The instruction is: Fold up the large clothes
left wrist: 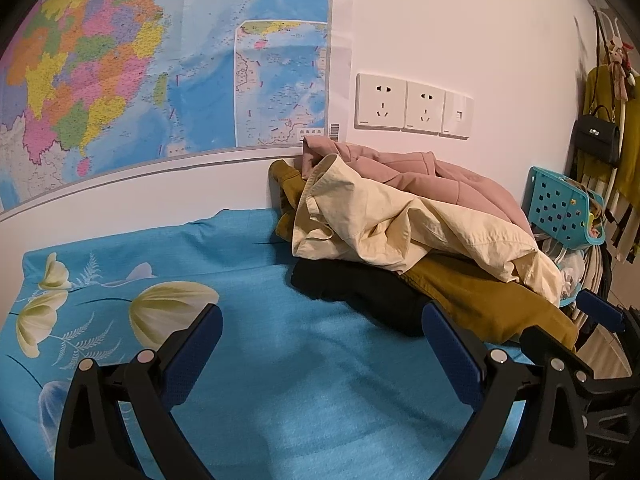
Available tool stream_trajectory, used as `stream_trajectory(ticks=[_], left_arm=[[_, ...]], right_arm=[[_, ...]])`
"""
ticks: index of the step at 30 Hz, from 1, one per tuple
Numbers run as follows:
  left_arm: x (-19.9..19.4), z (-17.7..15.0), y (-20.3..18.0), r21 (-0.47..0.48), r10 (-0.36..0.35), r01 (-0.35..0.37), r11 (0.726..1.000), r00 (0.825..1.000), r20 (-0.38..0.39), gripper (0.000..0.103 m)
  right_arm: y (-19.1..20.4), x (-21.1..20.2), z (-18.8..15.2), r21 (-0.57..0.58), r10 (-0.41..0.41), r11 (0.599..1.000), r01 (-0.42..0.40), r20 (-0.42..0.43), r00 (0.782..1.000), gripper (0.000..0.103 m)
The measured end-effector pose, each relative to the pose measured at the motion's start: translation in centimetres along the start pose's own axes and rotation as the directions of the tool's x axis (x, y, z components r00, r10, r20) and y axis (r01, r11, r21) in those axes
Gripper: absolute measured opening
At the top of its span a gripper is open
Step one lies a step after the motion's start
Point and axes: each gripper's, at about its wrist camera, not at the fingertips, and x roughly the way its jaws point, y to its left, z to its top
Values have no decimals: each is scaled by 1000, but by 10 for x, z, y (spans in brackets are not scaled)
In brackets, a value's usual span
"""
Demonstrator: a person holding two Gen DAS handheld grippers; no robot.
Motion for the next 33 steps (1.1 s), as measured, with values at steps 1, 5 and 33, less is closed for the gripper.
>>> stream_trajectory(ticks=[1, 5, 33], left_arm=[[0, 0, 0, 0, 1, -1, 1000, 1000, 1, 96], [1, 1, 0, 0, -4, 4, 1000, 1000, -1, 96], [4, -1, 3, -6, -2, 2, 1000, 1000, -6, 96]], right_arm=[[0, 0, 0, 1, 0, 1000, 0, 0, 1000, 98], [0, 0, 0, -1, 0, 1000, 0, -2, 1000, 98], [2, 5, -3, -5, -6, 1000, 6, -23, 1000, 97]])
